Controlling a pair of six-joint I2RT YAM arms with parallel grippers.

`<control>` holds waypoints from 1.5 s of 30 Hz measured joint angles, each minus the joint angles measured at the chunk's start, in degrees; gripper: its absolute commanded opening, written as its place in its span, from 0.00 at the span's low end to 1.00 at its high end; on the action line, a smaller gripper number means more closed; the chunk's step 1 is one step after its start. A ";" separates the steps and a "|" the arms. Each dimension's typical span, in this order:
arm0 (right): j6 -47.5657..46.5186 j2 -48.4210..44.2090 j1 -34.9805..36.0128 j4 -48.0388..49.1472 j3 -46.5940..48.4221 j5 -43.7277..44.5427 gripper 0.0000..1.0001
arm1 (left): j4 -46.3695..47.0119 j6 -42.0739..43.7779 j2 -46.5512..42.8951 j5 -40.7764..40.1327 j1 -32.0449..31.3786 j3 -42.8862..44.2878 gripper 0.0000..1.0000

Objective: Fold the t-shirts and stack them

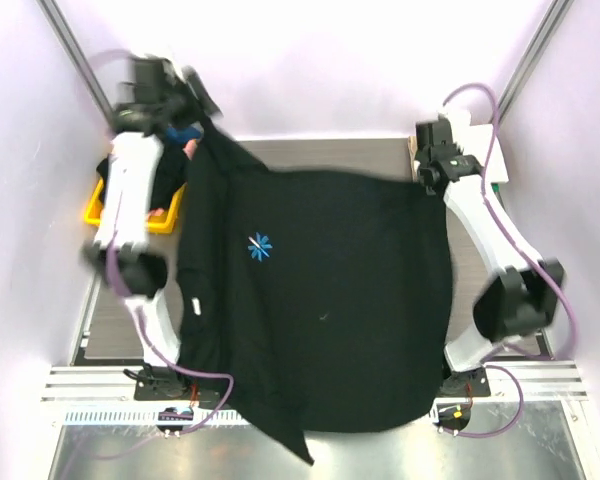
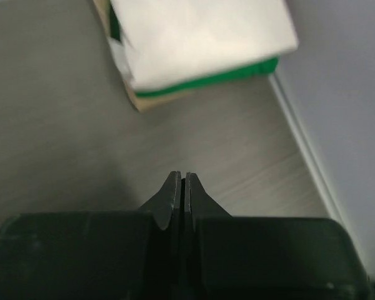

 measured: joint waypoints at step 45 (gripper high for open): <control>9.16 -2.03 -1.75 8.13 -25.62 -32.54 0.78 | 8.92 -5.29 20.46 -0.98 -10.49 -34.51 0.60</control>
